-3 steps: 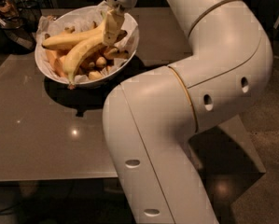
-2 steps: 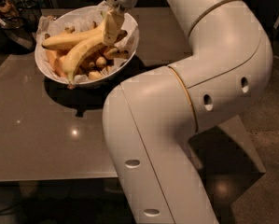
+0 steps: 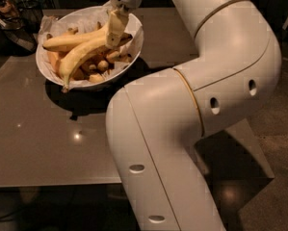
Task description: Pick banana from white bowl
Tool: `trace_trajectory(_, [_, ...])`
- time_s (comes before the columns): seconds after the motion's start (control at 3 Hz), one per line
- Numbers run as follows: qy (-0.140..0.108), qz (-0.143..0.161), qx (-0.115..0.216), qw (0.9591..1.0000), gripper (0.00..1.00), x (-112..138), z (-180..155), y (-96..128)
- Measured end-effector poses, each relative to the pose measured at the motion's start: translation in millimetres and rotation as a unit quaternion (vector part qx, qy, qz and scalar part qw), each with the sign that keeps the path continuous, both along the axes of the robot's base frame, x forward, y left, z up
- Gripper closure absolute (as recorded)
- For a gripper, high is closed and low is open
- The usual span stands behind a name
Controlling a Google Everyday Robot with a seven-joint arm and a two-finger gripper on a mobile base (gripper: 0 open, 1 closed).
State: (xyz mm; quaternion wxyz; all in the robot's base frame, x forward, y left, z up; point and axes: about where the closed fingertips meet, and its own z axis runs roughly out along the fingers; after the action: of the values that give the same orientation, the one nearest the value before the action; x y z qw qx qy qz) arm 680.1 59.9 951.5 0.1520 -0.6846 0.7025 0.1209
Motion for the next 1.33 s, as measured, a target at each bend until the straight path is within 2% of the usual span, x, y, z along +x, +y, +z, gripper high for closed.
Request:
trace_trajectory(0.33, [-0.031, -0.006, 0.026, 0.9992, 1.00, 2, 28, 10])
trace_trajectory(1.0, [-0.058, -0.010, 0.060, 0.9965, 1.00, -4, 67, 20])
trace_trajectory(1.33, [-0.068, -0.012, 0.067, 0.9954, 1.00, 3, 66, 26])
